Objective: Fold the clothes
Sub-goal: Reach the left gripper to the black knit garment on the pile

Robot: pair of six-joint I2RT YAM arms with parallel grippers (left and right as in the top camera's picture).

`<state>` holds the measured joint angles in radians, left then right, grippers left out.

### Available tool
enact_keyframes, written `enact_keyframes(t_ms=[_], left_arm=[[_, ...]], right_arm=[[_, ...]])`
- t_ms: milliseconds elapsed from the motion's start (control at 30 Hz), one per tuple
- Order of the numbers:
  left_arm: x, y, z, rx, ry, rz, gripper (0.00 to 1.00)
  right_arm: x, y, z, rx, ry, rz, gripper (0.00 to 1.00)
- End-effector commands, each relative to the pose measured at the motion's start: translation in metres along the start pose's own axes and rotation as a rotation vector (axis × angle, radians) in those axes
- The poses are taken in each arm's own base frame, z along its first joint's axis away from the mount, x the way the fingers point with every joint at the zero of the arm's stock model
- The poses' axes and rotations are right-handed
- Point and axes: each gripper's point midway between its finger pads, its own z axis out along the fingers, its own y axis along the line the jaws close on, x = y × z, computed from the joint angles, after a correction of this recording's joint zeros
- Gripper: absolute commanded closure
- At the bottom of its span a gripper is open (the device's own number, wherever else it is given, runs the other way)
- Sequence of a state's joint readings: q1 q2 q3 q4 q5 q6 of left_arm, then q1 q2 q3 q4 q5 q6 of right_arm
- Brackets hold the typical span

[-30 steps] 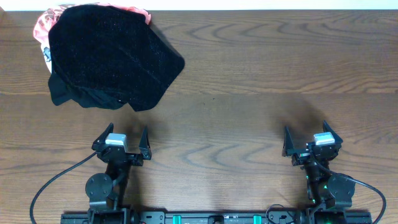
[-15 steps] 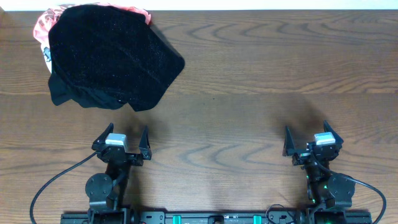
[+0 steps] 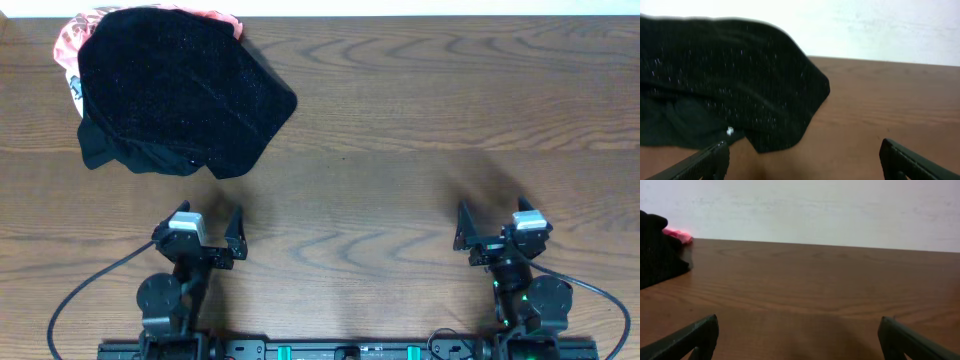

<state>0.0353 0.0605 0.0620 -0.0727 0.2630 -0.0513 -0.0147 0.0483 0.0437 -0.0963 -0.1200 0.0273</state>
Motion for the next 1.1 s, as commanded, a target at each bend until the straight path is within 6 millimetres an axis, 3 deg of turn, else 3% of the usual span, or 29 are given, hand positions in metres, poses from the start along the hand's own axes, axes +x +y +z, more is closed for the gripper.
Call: enact_keyframes(t_ms=[0, 133, 300, 600, 800, 933, 1067], left_arm=[[-0.032, -0.008, -0.003, 0.021, -0.01, -0.04, 0.04], [-0.058, -0.01, 0.005, 0.014, 0.052, -0.073, 0.04], [-0.084, -0.01, 0.029, -0.001, 0.212, -0.108, 0.04], [-0.094, -0.014, 0.085, 0.028, 0.621, -0.209, 0.04], [-0.088, -0.006, 0.122, 0.033, 0.719, -0.179, 0.02], [-0.082, 0.003, 0.134, 0.03, 0.716, -0.153, 0.02], [-0.097, 0.031, 0.143, -0.035, 0.638, -0.172, 0.02]], right_arm=[[-0.03, 0.004, -0.002, -0.013, -0.018, 0.027, 0.01], [-0.056, 0.008, 0.004, -0.036, 0.03, 0.057, 0.01], [-0.084, 0.021, 0.028, -0.114, 0.177, 0.083, 0.01], [-0.113, 0.055, 0.089, -0.341, 0.442, 0.18, 0.01], [-0.111, 0.083, 0.128, -0.562, 0.467, 0.255, 0.01], [-0.085, 0.084, 0.14, -0.581, 0.528, 0.268, 0.01], [-0.066, 0.082, 0.148, -0.586, 0.558, 0.221, 0.01]])
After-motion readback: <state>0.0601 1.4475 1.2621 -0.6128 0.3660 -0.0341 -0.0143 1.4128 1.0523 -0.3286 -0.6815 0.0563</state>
